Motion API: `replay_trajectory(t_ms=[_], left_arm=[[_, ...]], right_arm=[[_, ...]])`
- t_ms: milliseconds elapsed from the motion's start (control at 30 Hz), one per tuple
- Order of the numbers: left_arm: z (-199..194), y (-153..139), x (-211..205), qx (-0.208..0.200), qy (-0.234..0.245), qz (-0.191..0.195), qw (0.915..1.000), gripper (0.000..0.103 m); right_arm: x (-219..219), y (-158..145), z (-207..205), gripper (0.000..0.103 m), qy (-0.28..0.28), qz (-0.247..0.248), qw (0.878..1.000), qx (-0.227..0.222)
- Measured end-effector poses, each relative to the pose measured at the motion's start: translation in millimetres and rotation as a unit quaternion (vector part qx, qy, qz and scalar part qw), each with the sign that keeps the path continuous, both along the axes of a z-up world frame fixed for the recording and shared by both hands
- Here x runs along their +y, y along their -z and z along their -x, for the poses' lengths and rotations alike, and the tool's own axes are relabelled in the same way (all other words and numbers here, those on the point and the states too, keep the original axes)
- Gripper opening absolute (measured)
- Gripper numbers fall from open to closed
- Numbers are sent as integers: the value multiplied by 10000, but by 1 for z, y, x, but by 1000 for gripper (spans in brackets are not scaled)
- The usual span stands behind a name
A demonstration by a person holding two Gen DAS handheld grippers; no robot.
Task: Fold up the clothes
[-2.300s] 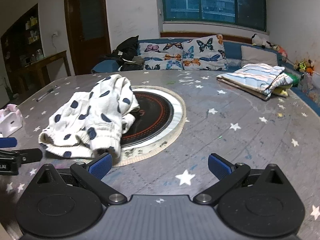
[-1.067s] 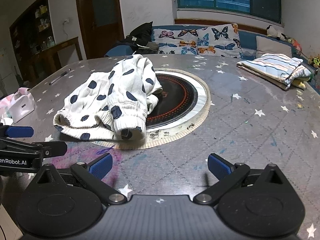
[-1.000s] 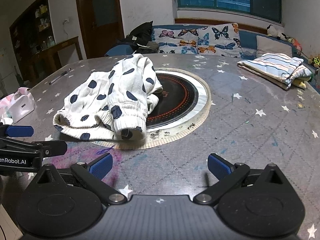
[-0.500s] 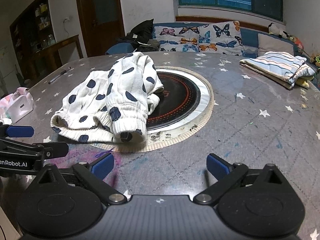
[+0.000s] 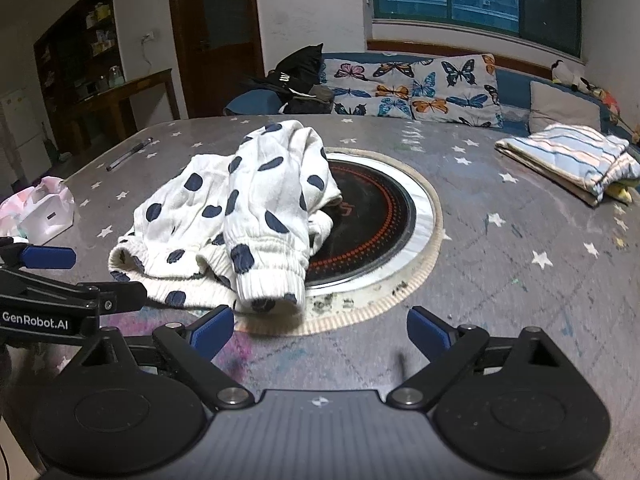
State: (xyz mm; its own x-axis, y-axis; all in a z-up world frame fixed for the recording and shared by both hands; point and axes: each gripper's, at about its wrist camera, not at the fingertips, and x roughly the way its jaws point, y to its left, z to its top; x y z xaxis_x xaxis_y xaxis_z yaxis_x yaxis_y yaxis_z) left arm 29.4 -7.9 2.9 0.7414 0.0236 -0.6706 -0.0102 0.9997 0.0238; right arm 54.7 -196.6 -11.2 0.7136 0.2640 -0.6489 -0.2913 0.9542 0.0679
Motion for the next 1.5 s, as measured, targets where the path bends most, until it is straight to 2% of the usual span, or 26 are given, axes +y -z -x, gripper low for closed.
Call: replay_trajectory(t_ms=[367, 700, 933, 1167, 1333, 1400, 1433, 1467, 1500], left_arm=[[-18, -9, 11, -96, -102, 8, 9999, 103], [-39, -16, 24, -191, -265, 3, 9995, 102], [-54, -10, 38, -15, -435, 141, 9990, 95], [-57, -1, 48, 204, -524, 366, 9977, 92], [-59, 3, 45, 346, -385, 427, 9977, 79], [-60, 5, 47, 439, -358, 509, 9971, 65], [-61, 7, 48, 493, -336, 579, 9965, 59], [-62, 9, 50, 532, -295, 677, 9959, 51], [-61, 10, 51, 565, -249, 781, 9950, 41]], right_arm=[[11, -12, -15, 91, -246, 33, 9996, -140], [21, -17, -31, 83, -370, -12, 9991, -186], [28, -18, -46, 74, -396, -50, 9990, -179], [40, -13, -52, 73, -603, 75, 9981, -119], [42, -7, -62, 55, -532, 113, 9985, -32], [38, -5, -65, 38, -482, 81, 9988, 23], [34, -5, -66, 33, -453, 30, 9990, 51], [31, -5, -66, 25, -423, -22, 9991, 65], [27, -6, -66, 22, -389, -67, 9992, 63]])
